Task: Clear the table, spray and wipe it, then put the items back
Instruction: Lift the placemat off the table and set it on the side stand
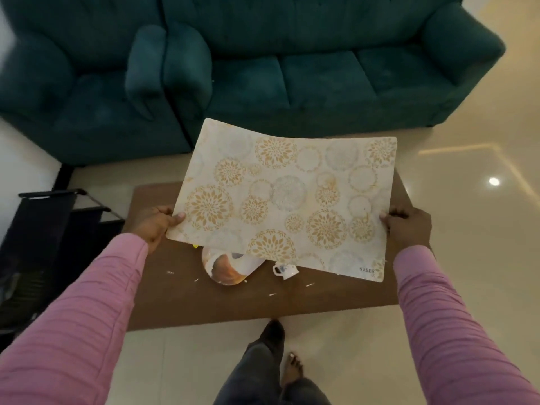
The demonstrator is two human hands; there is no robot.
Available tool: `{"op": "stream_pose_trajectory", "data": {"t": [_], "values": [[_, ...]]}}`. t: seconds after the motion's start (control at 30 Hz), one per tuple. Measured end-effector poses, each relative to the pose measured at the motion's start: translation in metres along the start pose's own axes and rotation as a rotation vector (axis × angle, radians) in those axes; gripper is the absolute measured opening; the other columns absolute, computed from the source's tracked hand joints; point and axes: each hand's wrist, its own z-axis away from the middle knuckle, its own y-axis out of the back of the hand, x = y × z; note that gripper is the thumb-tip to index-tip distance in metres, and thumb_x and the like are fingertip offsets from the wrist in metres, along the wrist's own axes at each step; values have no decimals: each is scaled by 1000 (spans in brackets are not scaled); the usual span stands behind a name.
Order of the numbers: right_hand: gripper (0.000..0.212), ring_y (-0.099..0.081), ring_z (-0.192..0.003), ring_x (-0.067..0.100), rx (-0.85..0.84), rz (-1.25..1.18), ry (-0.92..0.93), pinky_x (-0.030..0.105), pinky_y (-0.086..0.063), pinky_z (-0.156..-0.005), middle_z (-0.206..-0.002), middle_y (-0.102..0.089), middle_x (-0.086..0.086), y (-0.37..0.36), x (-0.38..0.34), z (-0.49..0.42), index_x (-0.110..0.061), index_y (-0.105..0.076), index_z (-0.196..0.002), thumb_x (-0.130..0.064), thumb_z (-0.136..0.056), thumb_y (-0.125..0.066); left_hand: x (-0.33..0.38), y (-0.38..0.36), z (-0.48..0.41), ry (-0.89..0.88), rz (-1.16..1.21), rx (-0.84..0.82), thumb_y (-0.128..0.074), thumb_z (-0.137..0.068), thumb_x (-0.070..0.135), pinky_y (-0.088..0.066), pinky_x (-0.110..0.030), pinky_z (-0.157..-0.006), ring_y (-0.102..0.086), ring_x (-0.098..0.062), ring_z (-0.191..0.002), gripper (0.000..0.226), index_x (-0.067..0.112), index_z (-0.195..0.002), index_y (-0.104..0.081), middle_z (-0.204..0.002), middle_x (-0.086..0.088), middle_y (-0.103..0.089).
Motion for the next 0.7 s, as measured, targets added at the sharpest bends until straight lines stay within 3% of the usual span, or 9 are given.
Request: {"op": "stream_pose_trajectory", "data": {"t": [0.1, 0.2, 0.3, 0.5, 0.57, 0.7], "values": [[28, -59, -64, 14, -66, -20, 29, 17, -47, -52, -73, -64, -2, -14, -7, 35, -24, -59, -66, -1, -80, -69, -19, 39, 39, -14, 41, 69, -66, -89, 0, -57, -28, -60, -73, -17, -75, 11, 10, -94, -68, -89, -5, -74], [29, -60, -76, 21, -119, -24, 29, 31, -54, -71, -82, -66, 6, -33, -12, 66, -23, -59, -67, 1, -81, -69, -38, 77, 67, -5, 76, 134, -66, -89, 0, -56, -33, -66, -71, -22, -83, 13, 11, -95, -68, -93, -8, -73], [28, -62, -77, 22, -168, -16, 47, 36, -55, -75, -81, -67, 8, -51, -16, 95, -21, -61, -68, 3, -79, -70, -57, 118, 86, 5, 104, 170, -67, -89, 1, -56, -35, -70, -70, -24, -87, 13, 11, -97, -69, -96, -10, -73], [13, -67, -82, 27, -207, 104, 134, 42, -56, -80, -90, -71, 10, -102, -29, 153, -15, -67, -80, -3, -80, -72, -88, 198, 99, 14, 185, 237, -67, -89, -1, -56, -29, -54, -73, -17, -69, 17, 16, -87, -70, -85, -5, -74], [12, -67, -83, 27, -233, 135, 130, 41, -56, -81, -93, -71, 11, -129, -33, 175, -13, -68, -86, -4, -81, -72, -100, 230, 100, 31, 212, 256, -64, -91, -1, -56, -34, -60, -71, -21, -77, 16, 15, -89, -69, -89, -7, -73], [11, -60, -69, 19, -217, 193, 171, 26, -50, -65, -90, -70, 10, -198, -36, 228, -12, -68, -85, -4, -80, -72, -130, 301, 95, 64, 227, 276, -58, -95, 0, -56, -43, -80, -69, -30, -91, 15, 12, -96, -68, -102, -14, -71]]}}
